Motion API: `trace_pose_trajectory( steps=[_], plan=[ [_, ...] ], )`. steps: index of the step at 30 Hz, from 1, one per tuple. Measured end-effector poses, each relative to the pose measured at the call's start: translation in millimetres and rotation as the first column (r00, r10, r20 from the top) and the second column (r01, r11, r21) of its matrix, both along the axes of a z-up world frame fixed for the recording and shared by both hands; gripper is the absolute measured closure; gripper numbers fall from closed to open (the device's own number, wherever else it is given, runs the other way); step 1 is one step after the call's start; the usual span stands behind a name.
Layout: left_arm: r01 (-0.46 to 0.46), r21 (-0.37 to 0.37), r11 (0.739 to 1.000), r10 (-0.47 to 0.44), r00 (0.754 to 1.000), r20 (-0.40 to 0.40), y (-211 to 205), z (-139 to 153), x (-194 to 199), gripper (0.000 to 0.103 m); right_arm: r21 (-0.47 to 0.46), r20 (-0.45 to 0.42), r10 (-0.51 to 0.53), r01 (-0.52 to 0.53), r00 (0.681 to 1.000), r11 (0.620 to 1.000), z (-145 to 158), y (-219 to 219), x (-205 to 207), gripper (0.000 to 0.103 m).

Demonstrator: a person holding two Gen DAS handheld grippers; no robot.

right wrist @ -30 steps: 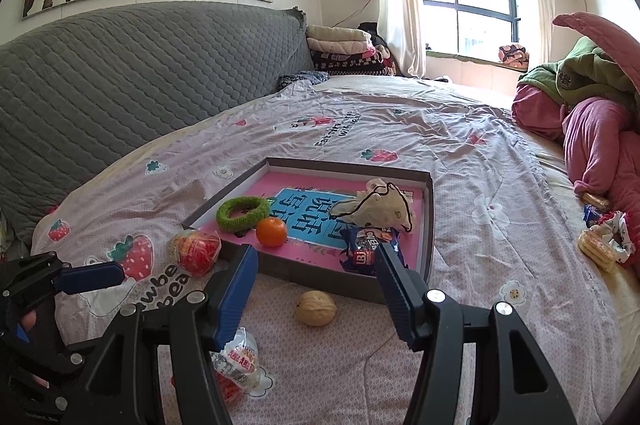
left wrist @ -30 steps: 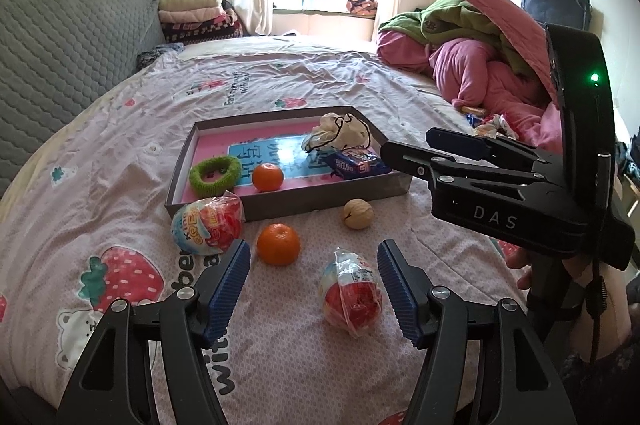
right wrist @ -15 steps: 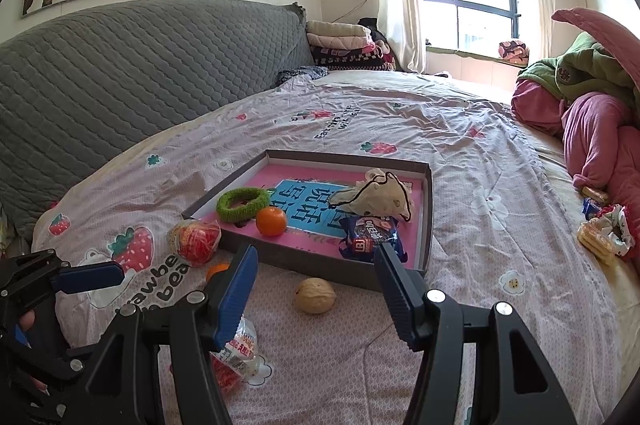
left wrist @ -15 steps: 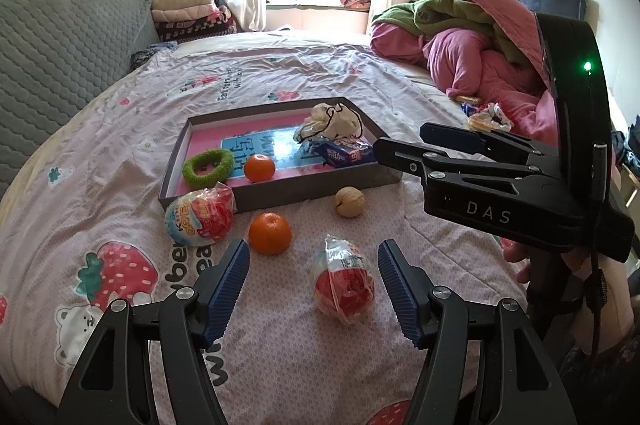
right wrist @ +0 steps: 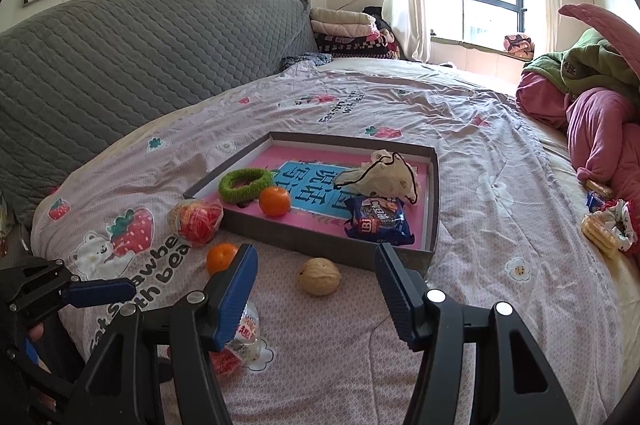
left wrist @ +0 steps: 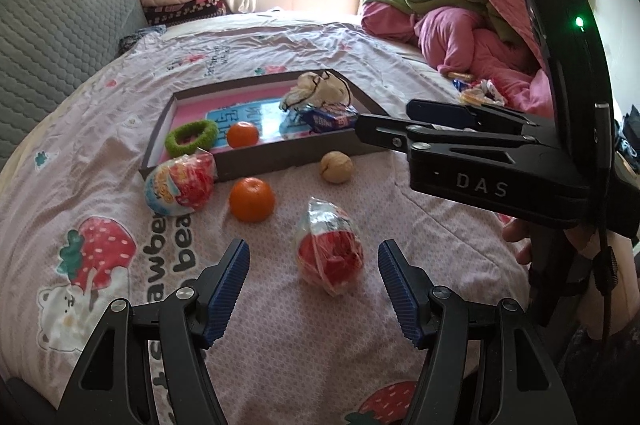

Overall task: Organize objects
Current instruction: 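Move the left gripper toward the red wrapped ball while the right approaches the walnut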

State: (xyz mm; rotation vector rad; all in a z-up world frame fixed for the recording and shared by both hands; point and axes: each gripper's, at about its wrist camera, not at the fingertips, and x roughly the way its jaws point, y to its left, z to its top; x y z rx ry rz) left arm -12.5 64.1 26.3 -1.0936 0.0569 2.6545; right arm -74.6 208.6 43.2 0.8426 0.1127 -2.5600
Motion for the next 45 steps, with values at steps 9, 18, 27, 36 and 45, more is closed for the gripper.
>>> trace_pose_trajectory(
  steps=[9,18,27,36,45],
  plan=[
    [0.015,-0.004,1.0,-0.015,1.0,0.024,8.1,-9.4,-1.6,0.035,-0.004,0.025,-0.005,0.005,1.0,1.0,-5.0,1.7,-3.2,0.043],
    [0.016,-0.005,1.0,-0.016,0.999,0.049,13.4,-22.3,-11.2,0.035,0.006,0.041,0.001,-0.001,0.999,1.0,-9.0,-0.6,-5.6,0.043],
    [0.007,0.02,1.0,-0.009,0.997,0.07,12.3,-33.6,-23.2,0.035,0.041,0.084,0.004,-0.008,0.996,0.999,-24.0,-6.4,-13.7,0.043],
    [-0.002,0.049,0.999,-0.002,0.996,0.09,9.6,-41.0,-35.4,0.035,0.065,0.108,-0.006,-0.001,0.994,0.998,-35.7,-8.8,-21.0,0.043],
    [-0.009,0.068,0.998,0.002,0.995,0.104,5.1,-52.5,-45.0,0.035,0.074,0.122,-0.007,-0.002,0.993,0.997,-44.9,-14.7,-30.3,0.043]
  ],
)
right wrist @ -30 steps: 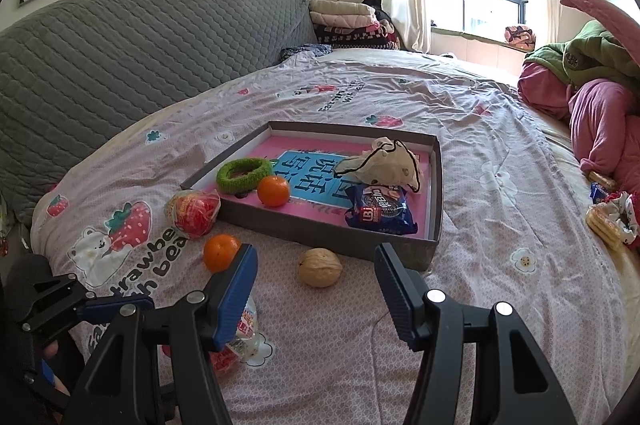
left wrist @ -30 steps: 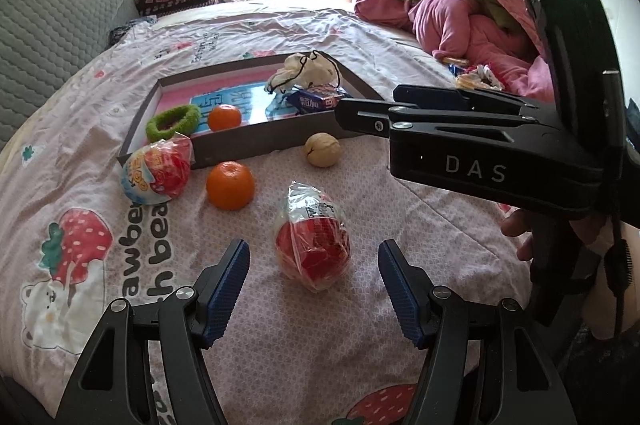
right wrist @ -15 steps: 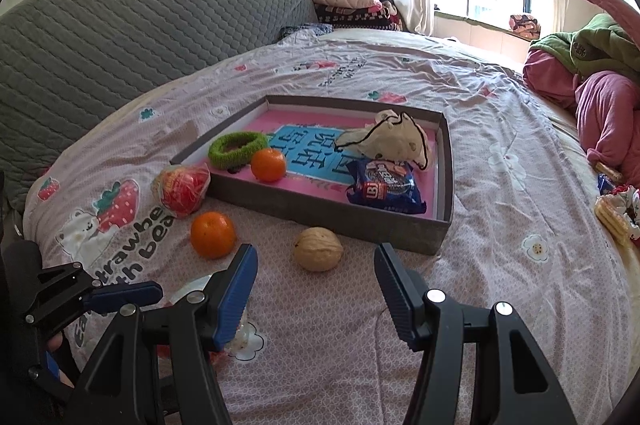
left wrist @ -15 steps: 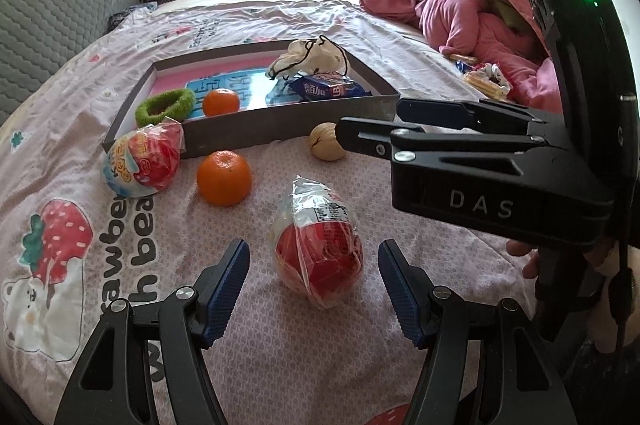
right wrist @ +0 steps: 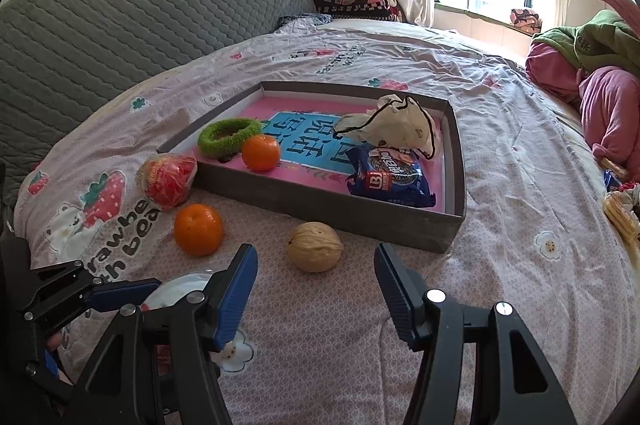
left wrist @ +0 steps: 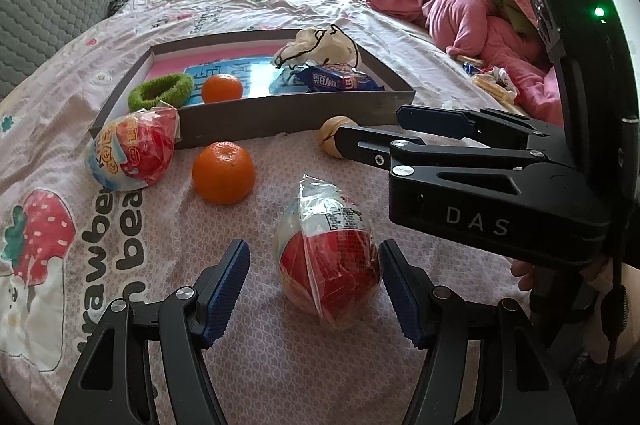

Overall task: Organize objects
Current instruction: 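Move the left gripper toward the red wrapped ball while the right approaches the walnut, then close the left gripper on the red wrapped ball while the right grasps the walnut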

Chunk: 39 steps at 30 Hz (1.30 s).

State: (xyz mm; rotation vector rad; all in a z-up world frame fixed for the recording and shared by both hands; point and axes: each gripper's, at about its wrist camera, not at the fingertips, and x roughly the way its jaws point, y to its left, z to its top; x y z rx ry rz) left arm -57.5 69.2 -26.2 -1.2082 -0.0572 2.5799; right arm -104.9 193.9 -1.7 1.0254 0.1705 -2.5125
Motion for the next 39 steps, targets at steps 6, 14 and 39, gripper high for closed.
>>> trace_pose_trajectory(
  steps=[6,14,39],
  plan=[
    [0.012,0.003,1.0,-0.012,1.0,-0.006,1.2,-4.6,-3.8,0.035,-0.007,0.02,-0.007,0.008,1.0,1.0,-7.4,-2.3,-11.0,0.043],
    [0.014,0.054,0.998,-0.013,1.0,-0.012,-2.6,-5.3,-9.7,0.035,0.019,0.037,0.001,-0.002,0.999,1.0,-20.0,-10.8,-22.2,0.052],
    [0.042,0.077,0.996,-0.041,0.999,-0.02,3.4,-9.5,-14.0,0.048,-0.029,0.069,0.002,0.0,0.998,1.0,-27.9,-4.6,-30.4,0.067]
  ],
)
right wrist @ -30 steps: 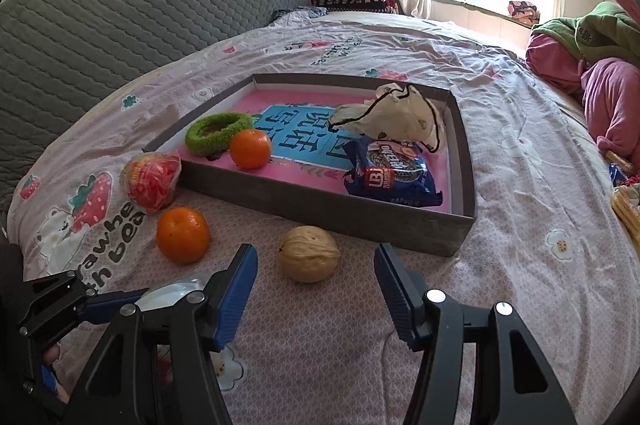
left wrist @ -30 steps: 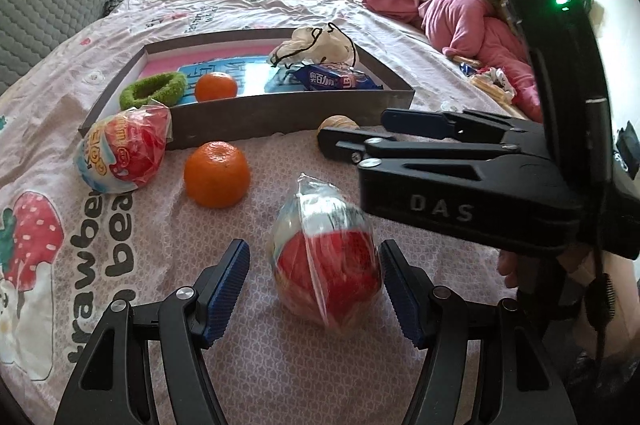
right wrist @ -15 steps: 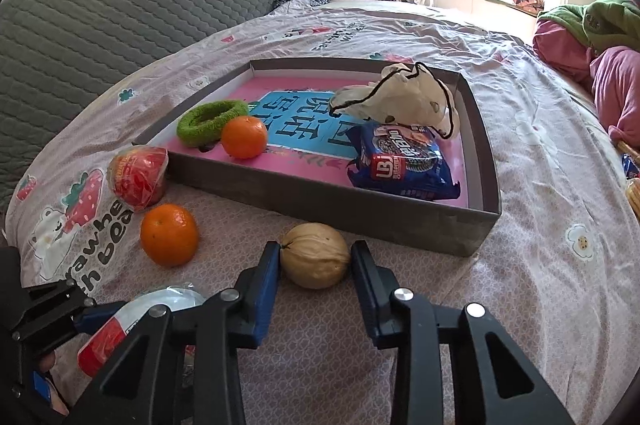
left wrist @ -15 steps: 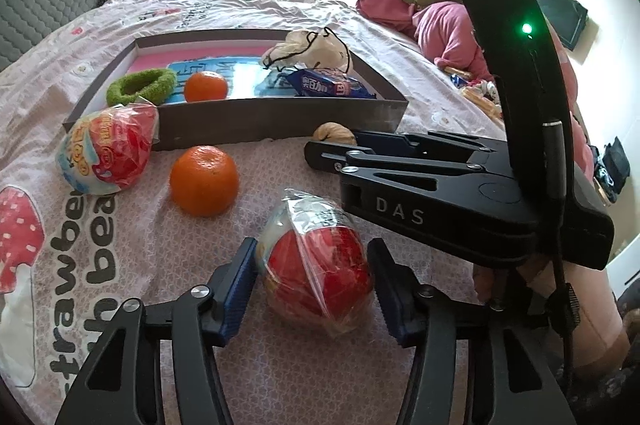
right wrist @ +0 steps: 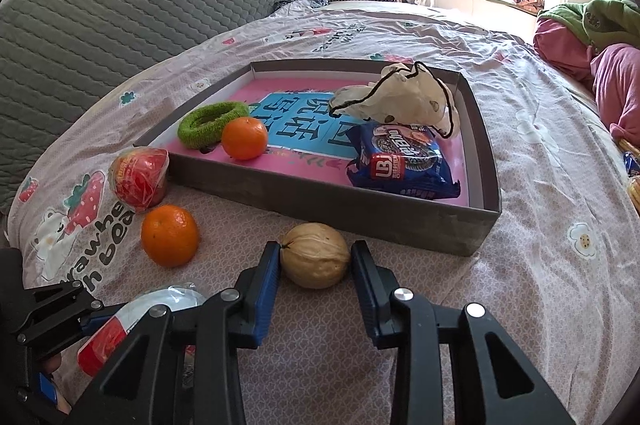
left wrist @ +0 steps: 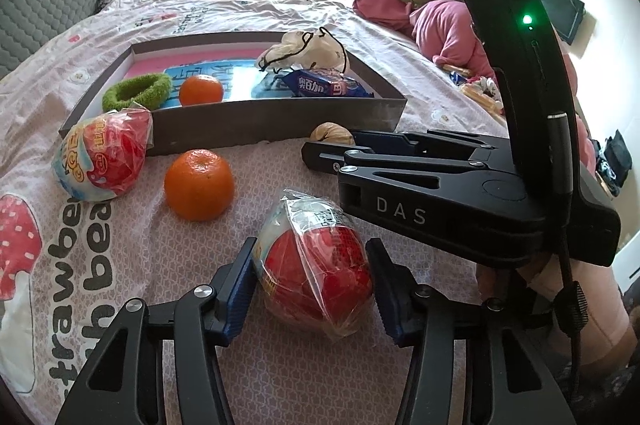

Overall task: Organize objects
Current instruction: 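Close the left gripper on the red wrapped ball while the right grasps the walnut, then carry the red wrapped ball in the left gripper toward the tray while the right carries the walnut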

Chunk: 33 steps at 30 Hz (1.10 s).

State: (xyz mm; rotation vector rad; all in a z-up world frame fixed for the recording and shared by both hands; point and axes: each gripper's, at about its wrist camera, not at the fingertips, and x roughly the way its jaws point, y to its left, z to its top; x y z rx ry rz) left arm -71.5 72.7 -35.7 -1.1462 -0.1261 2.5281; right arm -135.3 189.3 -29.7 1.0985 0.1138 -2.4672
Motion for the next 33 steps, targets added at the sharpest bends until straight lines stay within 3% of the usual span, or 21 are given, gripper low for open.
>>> trace_pose_trajectory(
  steps=[11,33],
  plan=[
    [-0.006,0.03,1.0,0.007,1.0,-0.008,-9.5,3.1,3.3,0.049,-0.036,-0.022,-0.012,0.011,1.0,0.999,7.4,7.0,3.8,0.067],
    [-0.038,0.0,0.999,0.038,0.996,-0.076,-20.6,20.9,7.2,0.049,-0.054,-0.094,-0.006,0.001,0.996,0.999,26.4,11.8,19.4,0.067]
  ],
)
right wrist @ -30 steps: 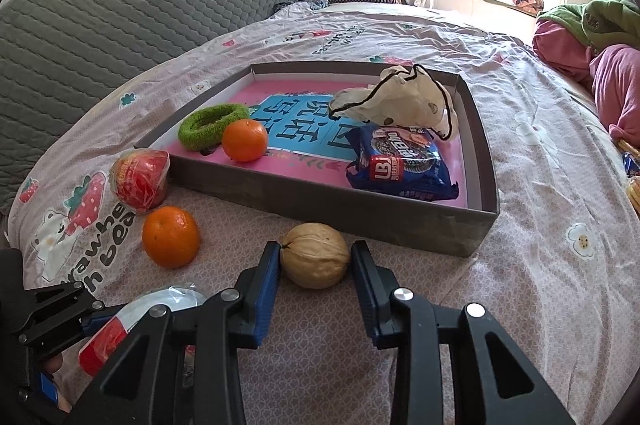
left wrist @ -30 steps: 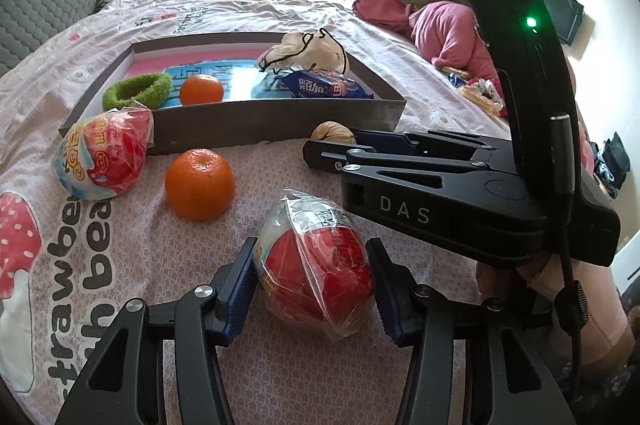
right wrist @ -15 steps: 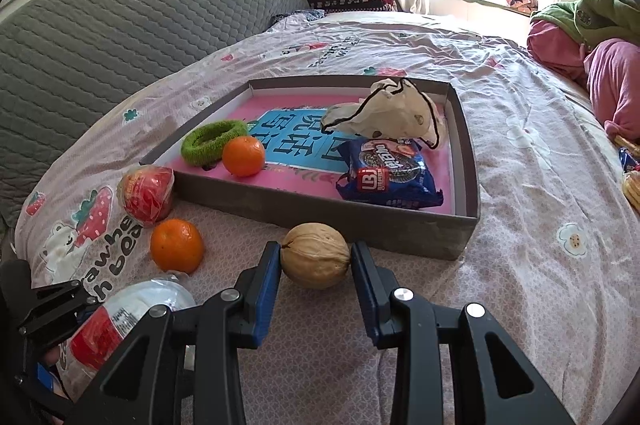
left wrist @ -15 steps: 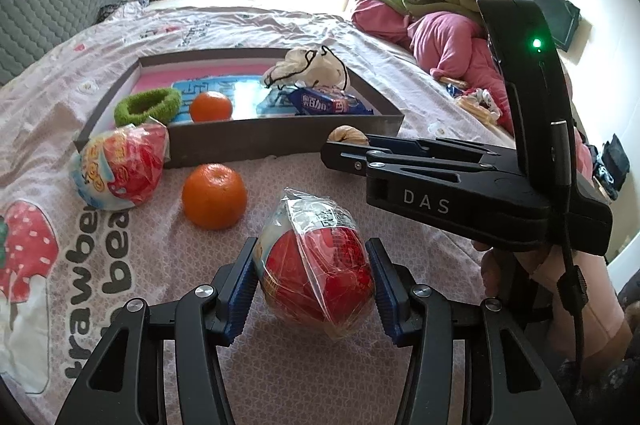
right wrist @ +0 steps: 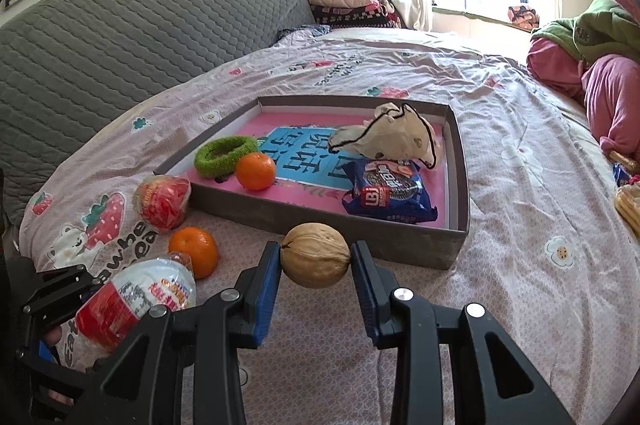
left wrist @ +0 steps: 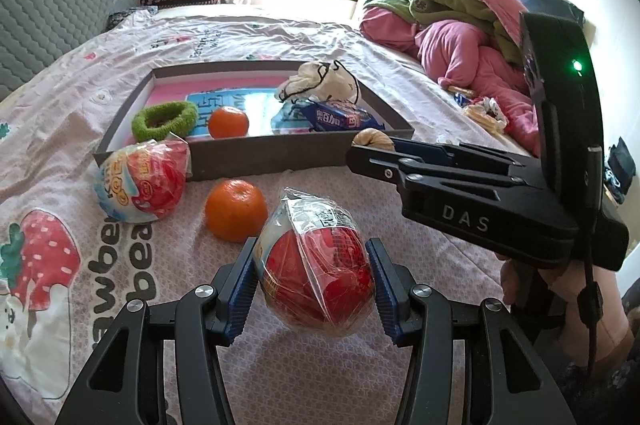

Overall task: Organize objects
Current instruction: 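Carry the red wrapped ball in the left gripper toward the tray while the right carries the walnut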

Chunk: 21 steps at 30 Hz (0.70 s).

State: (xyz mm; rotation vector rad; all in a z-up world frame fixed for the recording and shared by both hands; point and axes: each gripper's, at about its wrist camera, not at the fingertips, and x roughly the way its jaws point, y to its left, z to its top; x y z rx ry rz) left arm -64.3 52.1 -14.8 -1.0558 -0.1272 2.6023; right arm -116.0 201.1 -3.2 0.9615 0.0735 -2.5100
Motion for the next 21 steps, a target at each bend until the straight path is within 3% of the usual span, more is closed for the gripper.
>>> trace_pose_trajectory(
  steps=[11,21],
  plan=[
    [-0.018,-0.02,1.0,0.017,0.999,-0.045,-5.9,11.0,1.8,0.049,-0.058,-0.015,-0.005,0.004,1.0,0.998,8.7,5.8,4.0,0.067],
    [-0.032,-0.028,0.999,0.029,0.996,-0.089,-10.8,26.2,-6.3,0.049,-0.033,-0.038,-0.005,0.004,0.999,0.999,9.6,4.2,6.3,0.067]
  ],
)
